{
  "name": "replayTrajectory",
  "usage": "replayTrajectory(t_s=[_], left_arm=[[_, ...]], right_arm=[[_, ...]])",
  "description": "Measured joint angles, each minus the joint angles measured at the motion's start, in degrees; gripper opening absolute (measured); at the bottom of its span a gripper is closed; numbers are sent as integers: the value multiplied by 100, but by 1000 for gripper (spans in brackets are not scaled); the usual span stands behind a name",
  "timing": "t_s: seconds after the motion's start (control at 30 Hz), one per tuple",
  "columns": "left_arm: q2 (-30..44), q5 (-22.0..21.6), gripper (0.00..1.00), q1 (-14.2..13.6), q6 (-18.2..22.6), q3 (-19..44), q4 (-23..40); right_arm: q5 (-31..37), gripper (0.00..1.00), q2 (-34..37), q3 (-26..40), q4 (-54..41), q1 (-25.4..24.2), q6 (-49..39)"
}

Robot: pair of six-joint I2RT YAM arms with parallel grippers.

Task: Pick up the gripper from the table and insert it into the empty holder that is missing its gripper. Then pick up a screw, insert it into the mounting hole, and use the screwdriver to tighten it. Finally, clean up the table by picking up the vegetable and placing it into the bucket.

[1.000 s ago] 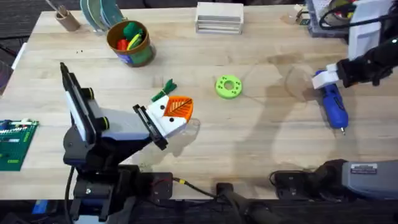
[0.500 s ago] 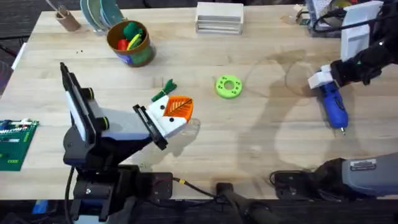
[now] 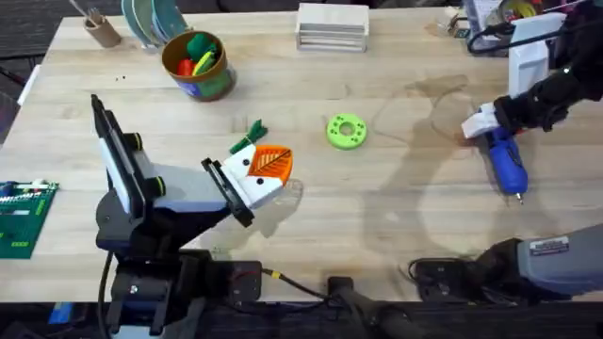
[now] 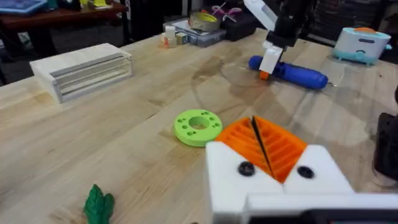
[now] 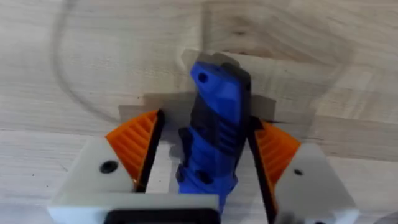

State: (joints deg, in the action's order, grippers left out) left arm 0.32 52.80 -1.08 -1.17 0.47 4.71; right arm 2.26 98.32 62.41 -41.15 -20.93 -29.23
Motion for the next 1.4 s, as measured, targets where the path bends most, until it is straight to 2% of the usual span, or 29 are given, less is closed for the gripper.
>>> replayTrajectory(t_s=[0.4,0.6,0.8,1.3,1.4], left_arm=[[-2,0,8,-2,-1,0,0],[-1,0,8,-2,-2,0,0],[-1,0,8,-2,-2,0,0],[-1,-1,8,-1,-19,0,0],[-2,0,8,-2,-19,0,0]], right_arm=[[-41,787,0,0,-64,2,2],[-54,608,0,0,-70,2,0],[-54,499,0,0,-65,2,0],[57,27,7,-2,-38,0,-34],[51,30,6,-2,-38,0,-17]])
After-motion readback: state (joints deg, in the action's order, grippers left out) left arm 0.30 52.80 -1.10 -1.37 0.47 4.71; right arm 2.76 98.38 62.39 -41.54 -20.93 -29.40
